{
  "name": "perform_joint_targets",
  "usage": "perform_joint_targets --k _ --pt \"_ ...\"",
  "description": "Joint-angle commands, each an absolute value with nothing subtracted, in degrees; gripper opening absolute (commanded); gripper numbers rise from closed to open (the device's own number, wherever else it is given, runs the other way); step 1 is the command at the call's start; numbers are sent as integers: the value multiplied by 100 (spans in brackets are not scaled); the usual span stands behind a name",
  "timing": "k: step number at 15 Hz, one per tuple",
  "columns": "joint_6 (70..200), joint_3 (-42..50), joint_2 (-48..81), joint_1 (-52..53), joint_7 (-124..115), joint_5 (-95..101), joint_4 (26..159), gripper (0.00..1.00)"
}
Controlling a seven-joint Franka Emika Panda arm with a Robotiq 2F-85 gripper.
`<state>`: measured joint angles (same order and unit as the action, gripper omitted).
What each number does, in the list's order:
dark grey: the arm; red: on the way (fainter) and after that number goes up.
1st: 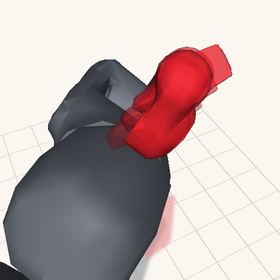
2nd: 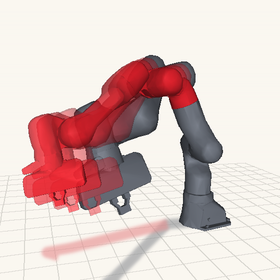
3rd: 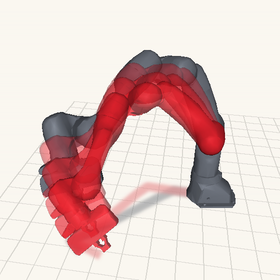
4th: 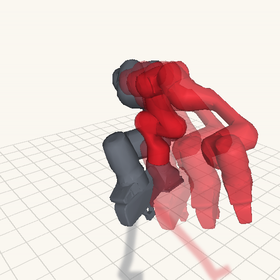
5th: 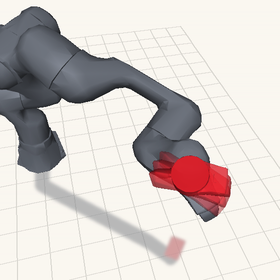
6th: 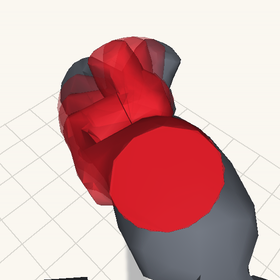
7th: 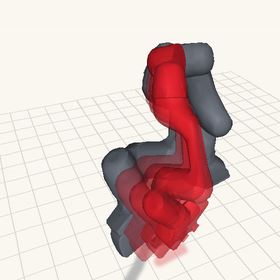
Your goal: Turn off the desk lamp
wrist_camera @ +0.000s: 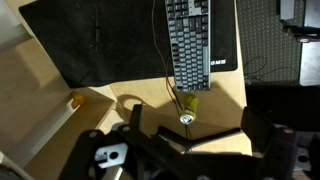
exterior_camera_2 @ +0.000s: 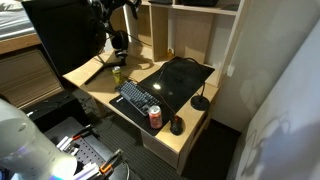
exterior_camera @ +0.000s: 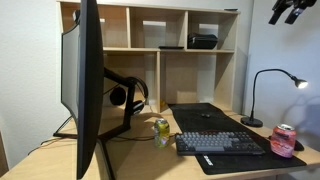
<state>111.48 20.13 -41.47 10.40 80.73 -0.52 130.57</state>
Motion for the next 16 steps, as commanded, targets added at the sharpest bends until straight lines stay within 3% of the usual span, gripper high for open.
perform_joint_targets --k 1,8,16 --pt "10448 1582 -3219 1094 8062 -268 11622 100" --pt "10356 1432 -3073 872 8290 -304 11349 100" --pt "9570 1400 -1080 761 8548 -632 10320 100"
